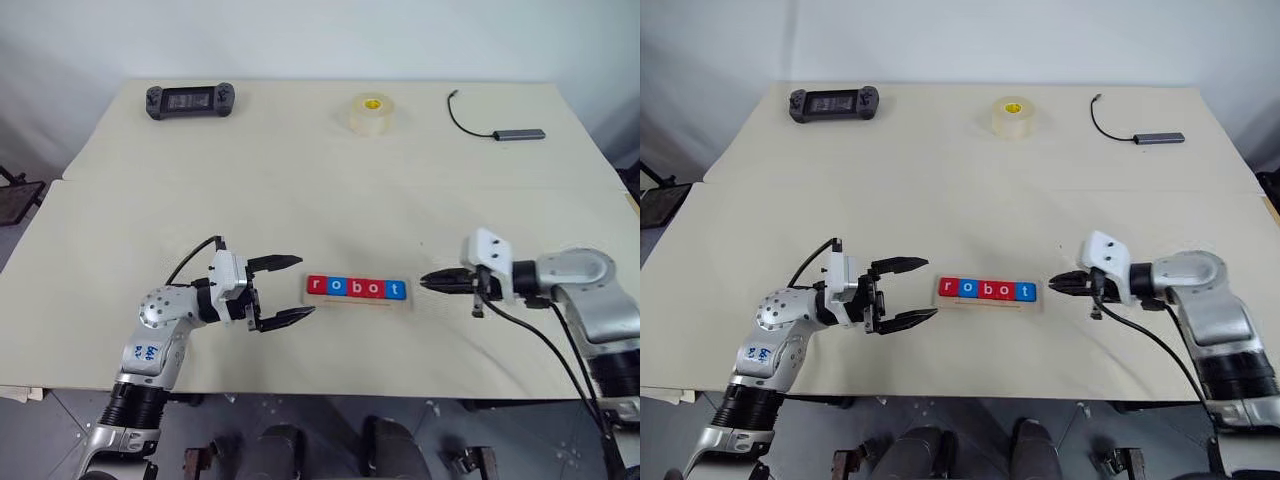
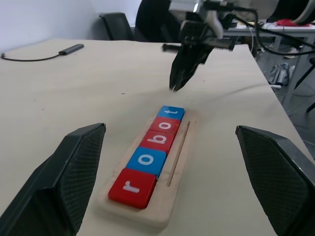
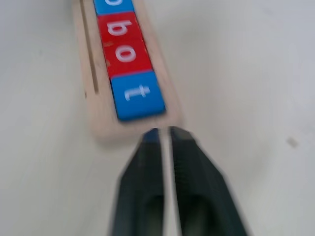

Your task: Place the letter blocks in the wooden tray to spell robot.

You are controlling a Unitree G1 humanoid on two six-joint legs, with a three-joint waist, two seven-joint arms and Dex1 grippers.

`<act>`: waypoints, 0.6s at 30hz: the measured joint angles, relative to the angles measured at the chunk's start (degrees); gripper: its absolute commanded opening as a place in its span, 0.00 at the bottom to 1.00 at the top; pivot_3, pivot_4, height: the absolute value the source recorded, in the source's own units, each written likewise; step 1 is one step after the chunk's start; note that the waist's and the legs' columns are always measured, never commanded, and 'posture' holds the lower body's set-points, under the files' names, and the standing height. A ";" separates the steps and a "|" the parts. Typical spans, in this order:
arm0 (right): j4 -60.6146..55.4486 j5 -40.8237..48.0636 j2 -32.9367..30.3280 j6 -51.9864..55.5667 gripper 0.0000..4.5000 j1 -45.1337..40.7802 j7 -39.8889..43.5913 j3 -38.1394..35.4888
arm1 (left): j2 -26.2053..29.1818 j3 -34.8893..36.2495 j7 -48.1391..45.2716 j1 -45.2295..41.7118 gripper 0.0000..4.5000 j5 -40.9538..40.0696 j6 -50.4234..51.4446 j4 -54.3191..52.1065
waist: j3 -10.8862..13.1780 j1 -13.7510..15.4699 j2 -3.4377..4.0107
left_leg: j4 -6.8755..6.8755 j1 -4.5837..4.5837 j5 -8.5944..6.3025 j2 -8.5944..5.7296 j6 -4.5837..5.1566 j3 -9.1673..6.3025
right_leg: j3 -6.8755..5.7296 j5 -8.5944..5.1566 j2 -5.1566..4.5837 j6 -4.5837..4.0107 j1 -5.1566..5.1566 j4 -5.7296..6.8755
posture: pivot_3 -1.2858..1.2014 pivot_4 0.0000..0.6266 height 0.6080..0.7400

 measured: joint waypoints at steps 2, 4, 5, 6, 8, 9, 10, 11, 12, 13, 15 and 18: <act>0.28 2.99 0.56 -3.97 0.44 4.16 0.95 -3.92 | 1.86 1.40 -0.53 0.58 1.00 0.00 -0.36 0.65 | 0.00 0.20 0.00 | 0.00 0.00 0.00 0.00 0.00 0.02 | 0.01 0.00 0.00 0.00 0.01 0.01 | 0.52 0.24 1.00; 0.29 6.49 1.66 -7.36 0.58 6.79 2.37 -7.21 | 3.31 1.98 -0.67 1.16 1.00 0.03 -0.61 1.49 | 0.00 0.22 0.00 | 0.00 0.05 0.00 0.00 0.00 0.06 | 0.02 0.00 0.00 0.00 0.03 0.02 | 0.52 0.24 1.00; 0.34 8.15 1.82 -8.55 0.66 7.90 3.04 -8.46 | 3.99 2.21 -0.77 1.58 1.00 0.08 -0.65 1.77 | 0.00 0.19 0.00 | 0.00 0.05 0.00 0.01 0.00 0.07 | 0.03 0.00 0.00 0.00 0.03 0.03 | 0.52 0.24 1.00; 0.23 9.77 1.95 -8.81 0.73 8.80 3.62 -9.74 | 4.33 2.43 -0.71 1.88 1.00 0.07 -0.66 2.00 | 0.00 0.21 0.00 | 0.00 0.06 0.00 0.01 0.01 0.06 | 0.03 0.00 0.00 0.00 0.04 0.04 | 0.52 0.24 1.00; -0.28 12.43 1.94 -8.24 0.88 11.29 4.27 -11.98 | 4.73 3.70 -0.09 2.40 1.00 0.01 -0.54 2.01 | 0.00 0.38 0.00 | 0.00 0.06 0.00 0.03 0.01 0.03 | 0.02 0.00 0.00 0.00 0.05 0.03 | 0.52 0.24 1.00; -0.49 13.43 1.94 -7.67 0.97 12.29 4.38 -12.46 | 5.12 4.32 0.45 2.67 1.00 0.00 -0.43 1.97 | 0.00 0.41 0.00 | 0.00 0.07 0.00 0.03 0.00 0.02 | 0.02 0.00 0.00 0.00 0.05 0.03 | 0.52 0.24 1.00; -0.58 14.26 1.95 -7.12 0.99 13.05 4.44 -12.81 | 5.80 5.00 1.17 3.00 1.00 0.01 -0.18 1.91 | 0.00 0.43 0.00 | 0.00 0.07 0.00 0.03 0.00 0.03 | 0.04 0.00 0.00 0.00 0.05 0.03 | 0.52 0.24 1.00; -0.58 14.91 1.97 -7.09 0.99 13.51 4.44 -13.14 | 6.18 5.73 1.72 3.27 1.00 0.00 0.27 1.77 | 0.00 0.44 0.00 | 0.00 0.07 0.00 0.03 0.01 0.03 | 0.05 0.00 0.00 0.00 0.05 0.03 | 0.52 0.24 1.00; -0.58 15.53 2.01 -7.09 0.99 13.75 4.37 -13.67 | 6.65 6.48 2.32 3.76 1.00 -0.02 0.67 1.44 | 0.00 0.46 0.00 | 0.00 0.07 0.00 0.03 0.00 0.03 | 0.06 0.00 0.00 0.00 0.05 0.03 | 0.52 0.24 1.00; -0.58 15.87 2.02 -7.17 0.99 13.76 4.23 -14.00 | 6.82 6.94 2.65 4.09 1.00 -0.03 0.86 1.34 | 0.00 0.45 0.01 | 0.00 0.08 0.00 0.03 0.00 0.03 | 0.07 0.00 0.00 0.00 0.05 0.03 | 0.52 0.24 1.00; -0.55 16.08 2.25 -7.49 0.99 13.74 3.62 -14.16 | 7.05 7.34 2.87 4.66 1.00 -0.03 0.98 1.33 | 0.00 0.45 0.00 | 0.00 0.09 0.00 0.04 0.00 0.03 | 0.06 0.00 0.00 0.00 0.05 0.04 | 0.52 0.24 1.00; -0.19 16.05 3.42 -8.85 0.99 14.00 2.99 -14.16 | 7.62 8.09 3.29 5.11 1.00 0.13 0.64 1.37 | 0.00 0.45 0.00 | 0.00 0.08 -0.01 0.04 0.00 0.03 | 0.06 0.00 0.00 0.00 0.04 0.04 | 0.52 0.24 1.00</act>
